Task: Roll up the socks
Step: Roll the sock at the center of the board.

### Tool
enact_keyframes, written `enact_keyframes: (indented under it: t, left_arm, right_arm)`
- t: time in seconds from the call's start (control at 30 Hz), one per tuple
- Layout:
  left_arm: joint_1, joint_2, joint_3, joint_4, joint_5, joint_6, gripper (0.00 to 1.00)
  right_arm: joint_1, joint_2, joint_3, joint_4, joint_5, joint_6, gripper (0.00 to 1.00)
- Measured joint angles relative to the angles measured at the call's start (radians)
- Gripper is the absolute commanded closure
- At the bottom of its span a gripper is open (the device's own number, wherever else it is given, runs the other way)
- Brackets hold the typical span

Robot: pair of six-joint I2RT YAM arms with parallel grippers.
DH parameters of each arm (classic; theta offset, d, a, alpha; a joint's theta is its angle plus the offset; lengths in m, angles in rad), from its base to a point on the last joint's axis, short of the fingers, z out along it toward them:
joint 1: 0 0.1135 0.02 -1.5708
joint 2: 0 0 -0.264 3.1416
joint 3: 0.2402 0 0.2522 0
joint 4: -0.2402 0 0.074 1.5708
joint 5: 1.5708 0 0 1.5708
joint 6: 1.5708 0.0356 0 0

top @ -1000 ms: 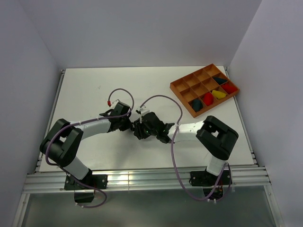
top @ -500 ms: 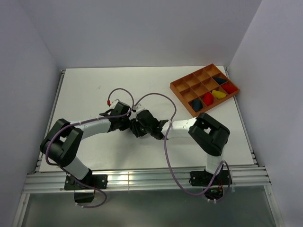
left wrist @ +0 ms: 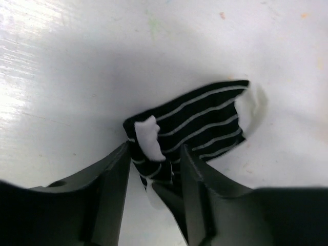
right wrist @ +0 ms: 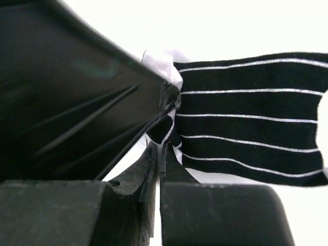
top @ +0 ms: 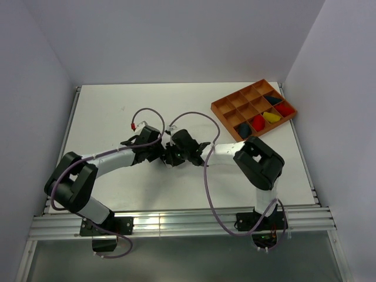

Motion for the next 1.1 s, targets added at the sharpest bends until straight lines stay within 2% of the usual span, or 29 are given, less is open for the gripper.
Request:
enact_keyframes:
  t: [0.03,0.1,0.27,0.5,0.7,0.93,1.1]
  left_arm:
    - [-0.003,-0.016,-0.005,0.003,0.0,0.0,0.41]
    - [-0.005,-0.056,-0.02,0.013,0.001,-0.002,0.36]
    - [-0.005,-0.121,-0.058,0.052,0.002,-0.004,0.35]
    - [-0.005,-0.144,-0.118,0.085,0.019,-0.005,0.38]
    - [-0.005,-0.144,-0.136,0.101,0.026,-0.012,0.39]
    - [-0.005,-0.125,-0.137,0.125,0.03,-0.028,0.42]
    - [-0.005,-0.068,-0.137,0.13,0.035,-0.039,0.47]
  right_arm:
    - [-0.026,0.002,-0.007,0.014,-0.056,0.013,1.0]
    - [-0.073,0.008,-0.024,0.046,-0.167,0.041,1.0]
    - [-0.192,0.064,-0.07,0.191,-0.462,0.154,1.0]
    - [-0.273,0.187,-0.11,0.434,-0.742,0.374,1.0]
    - [-0.317,0.238,-0.128,0.531,-0.839,0.497,1.0]
    - [-0.328,0.252,-0.127,0.541,-0.868,0.53,1.0]
    - [-0.332,0.259,-0.127,0.549,-0.875,0.543,1.0]
